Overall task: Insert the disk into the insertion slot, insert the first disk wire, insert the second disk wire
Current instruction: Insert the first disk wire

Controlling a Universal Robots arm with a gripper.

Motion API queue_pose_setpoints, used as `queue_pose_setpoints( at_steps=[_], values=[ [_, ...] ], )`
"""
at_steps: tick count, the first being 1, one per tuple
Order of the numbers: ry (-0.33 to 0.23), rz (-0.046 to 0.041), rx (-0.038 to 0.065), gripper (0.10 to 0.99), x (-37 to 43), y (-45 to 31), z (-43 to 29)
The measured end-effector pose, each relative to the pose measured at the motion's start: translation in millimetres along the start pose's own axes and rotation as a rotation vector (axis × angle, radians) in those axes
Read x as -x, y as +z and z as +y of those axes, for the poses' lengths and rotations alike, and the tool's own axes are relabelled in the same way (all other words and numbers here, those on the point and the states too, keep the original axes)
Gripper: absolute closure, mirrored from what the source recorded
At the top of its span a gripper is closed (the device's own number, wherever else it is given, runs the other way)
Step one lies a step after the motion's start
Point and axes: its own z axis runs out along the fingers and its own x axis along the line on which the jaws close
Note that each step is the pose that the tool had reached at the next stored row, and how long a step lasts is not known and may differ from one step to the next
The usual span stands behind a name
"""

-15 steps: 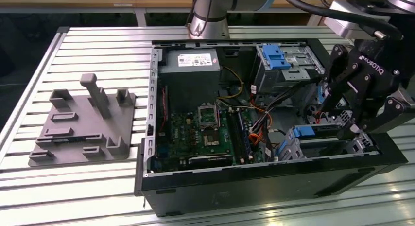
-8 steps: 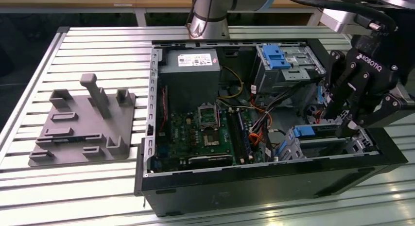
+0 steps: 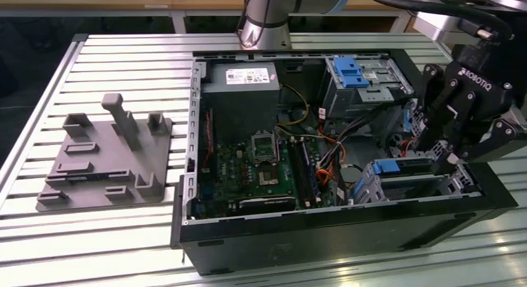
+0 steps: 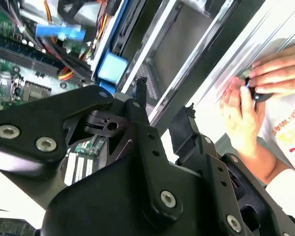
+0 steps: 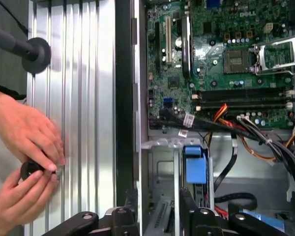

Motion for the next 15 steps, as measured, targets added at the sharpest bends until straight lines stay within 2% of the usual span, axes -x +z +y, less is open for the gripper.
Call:
queue_pose_setpoints(
  at_steps=[2, 4, 13, 15],
  values=[
    [-0.003, -0.0011, 0.000, 0.620, 0.2, -0.5, -8.2],
    [-0.009, -0.0009, -0.001, 0.620, 0.4, -0.5, -13.1],
    [-0.068, 0.0026, -0.014, 0.620, 1.9, 1.0, -15.9],
    [-0.069, 0.0031, -0.014, 0.620, 4.7, 0.8, -17.4]
  ],
)
